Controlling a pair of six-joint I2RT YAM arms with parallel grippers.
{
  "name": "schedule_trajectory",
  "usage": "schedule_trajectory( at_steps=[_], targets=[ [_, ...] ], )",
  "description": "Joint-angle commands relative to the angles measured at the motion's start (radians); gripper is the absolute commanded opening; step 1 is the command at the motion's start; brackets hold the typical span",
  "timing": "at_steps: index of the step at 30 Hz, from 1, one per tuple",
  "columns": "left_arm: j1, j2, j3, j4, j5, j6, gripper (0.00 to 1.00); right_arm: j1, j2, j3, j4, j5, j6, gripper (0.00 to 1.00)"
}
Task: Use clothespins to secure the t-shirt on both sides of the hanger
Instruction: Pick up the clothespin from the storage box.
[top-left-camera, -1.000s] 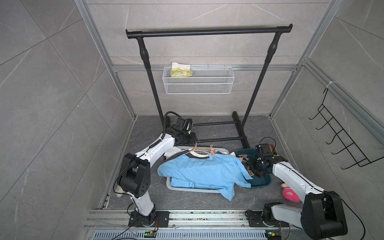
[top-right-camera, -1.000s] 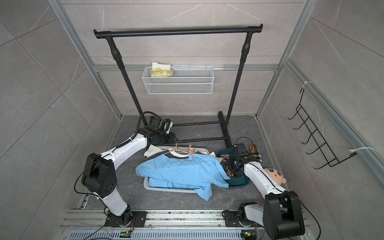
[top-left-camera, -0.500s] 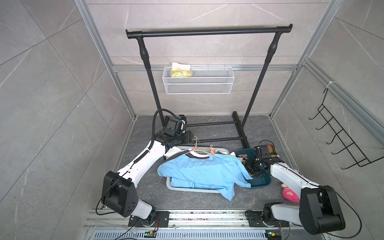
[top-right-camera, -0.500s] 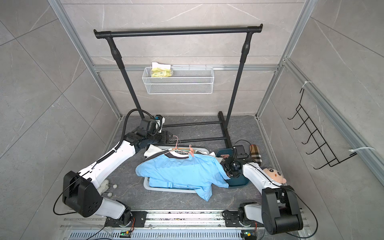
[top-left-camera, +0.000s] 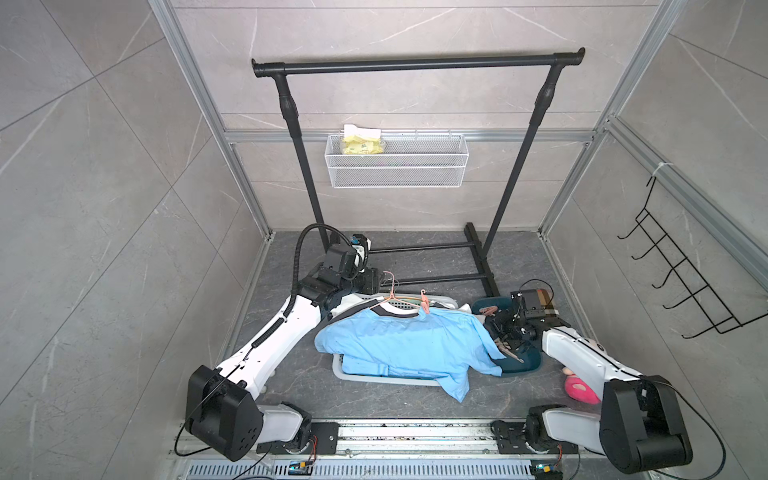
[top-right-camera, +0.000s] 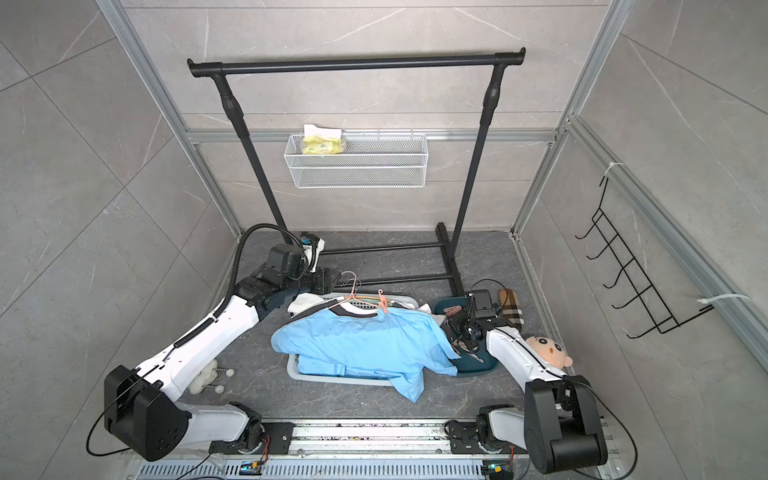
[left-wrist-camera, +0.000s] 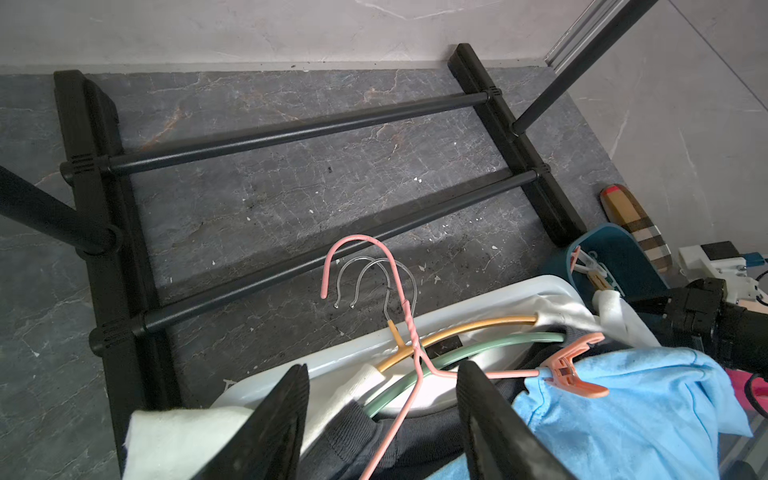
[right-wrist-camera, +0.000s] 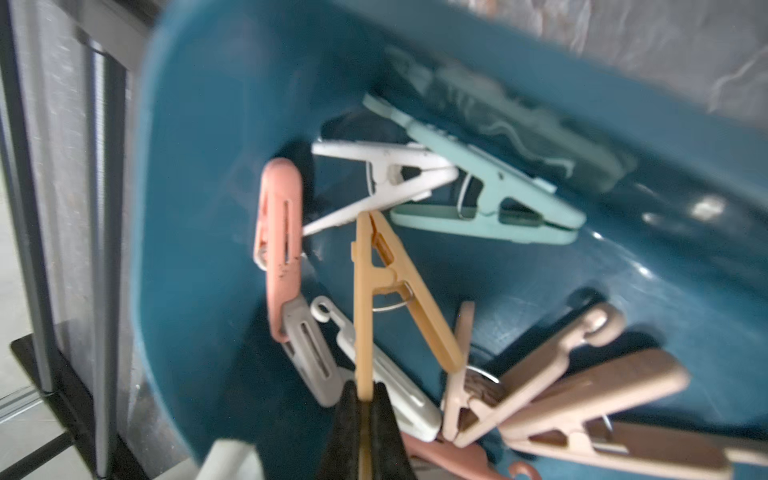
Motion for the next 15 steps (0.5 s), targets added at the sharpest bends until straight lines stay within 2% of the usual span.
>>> schedule_trajectory(
  at_steps=[1,3,8,11,15],
  targets=[
    [0.002,-0.053,-0.007,0.037,0.027,0.058,0.6,-0.003,-0.03,0.035,-0.054,-0.008,-0.047,0.0],
    [0.002,-0.064,-0.011,0.039,0.046,0.091,0.59,-0.004,-0.053,0.05,-0.086,-0.01,-0.075,0.0],
    [-0.005,-0.094,-0.013,0.044,0.126,0.21,0.59,-0.001,-0.191,0.066,-0.141,-0.007,-0.254,0.0],
    [-0.033,-0.118,-0.006,0.028,0.157,0.311,0.58,-0.002,-0.295,0.099,-0.188,-0.014,-0.403,0.0],
    [-0.107,-0.156,-0.006,-0.005,0.143,0.496,0.58,0.014,-0.401,0.184,-0.202,-0.109,-0.622,0.0]
  ],
)
